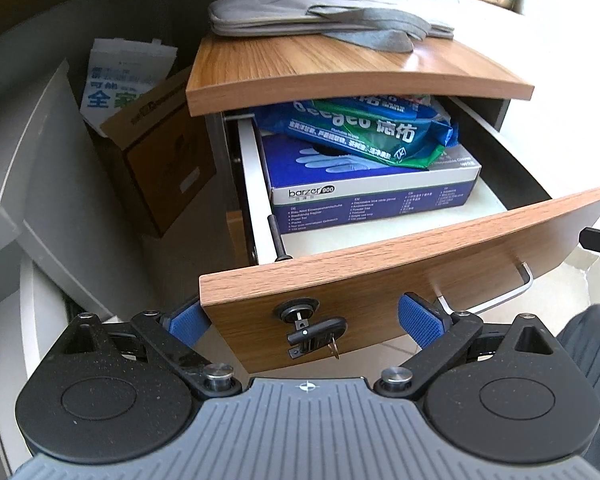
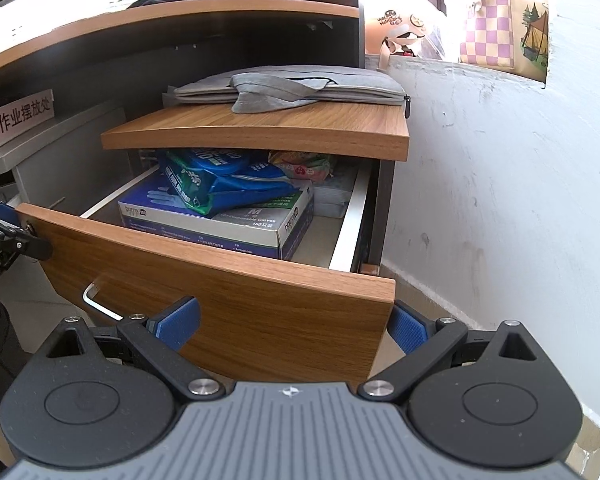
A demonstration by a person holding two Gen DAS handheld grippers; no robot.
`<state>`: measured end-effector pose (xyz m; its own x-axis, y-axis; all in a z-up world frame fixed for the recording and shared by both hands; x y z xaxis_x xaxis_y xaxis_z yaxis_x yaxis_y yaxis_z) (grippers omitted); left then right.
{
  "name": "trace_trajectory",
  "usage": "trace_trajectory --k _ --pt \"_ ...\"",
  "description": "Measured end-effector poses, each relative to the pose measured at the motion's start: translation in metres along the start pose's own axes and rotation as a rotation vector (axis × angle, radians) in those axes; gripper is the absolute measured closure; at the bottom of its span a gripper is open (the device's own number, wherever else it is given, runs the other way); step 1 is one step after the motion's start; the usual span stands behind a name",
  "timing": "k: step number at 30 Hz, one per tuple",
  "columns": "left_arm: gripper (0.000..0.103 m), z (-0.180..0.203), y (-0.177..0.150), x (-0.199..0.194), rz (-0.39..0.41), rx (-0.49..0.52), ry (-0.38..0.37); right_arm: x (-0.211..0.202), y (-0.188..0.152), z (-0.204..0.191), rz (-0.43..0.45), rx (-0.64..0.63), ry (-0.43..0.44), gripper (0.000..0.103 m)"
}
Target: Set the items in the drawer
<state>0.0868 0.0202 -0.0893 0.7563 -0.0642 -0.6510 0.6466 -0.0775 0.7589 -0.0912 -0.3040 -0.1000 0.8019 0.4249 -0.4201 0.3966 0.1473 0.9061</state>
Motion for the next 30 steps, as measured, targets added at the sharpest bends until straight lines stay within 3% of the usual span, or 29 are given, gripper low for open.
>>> trace_trajectory --k 14,30 --pt "0.004 0.008 -0.017 -0.015 -0.042 0.008 0.069 -0.026 -0.013 -0.008 -0.012 -0.008 0.013 0.004" --pt "0.004 0.018 -0.032 -0.033 -0.059 0.008 0.072 -0.047 -0.024 -0.013 -0.021 -0.007 0.009 0.004"
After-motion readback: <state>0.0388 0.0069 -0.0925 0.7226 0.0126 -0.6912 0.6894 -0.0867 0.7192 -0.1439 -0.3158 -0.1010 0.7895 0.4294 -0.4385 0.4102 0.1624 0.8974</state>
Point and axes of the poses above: each gripper's, at about its wrist camera, not at the fingertips, and x roughly the way its jaws point, z to its right, y to its top, the point moved 9 cm from there along x, roughly the way its jaws point, and after that the axes turned 8 degrees about z, right-handed, at the moved point
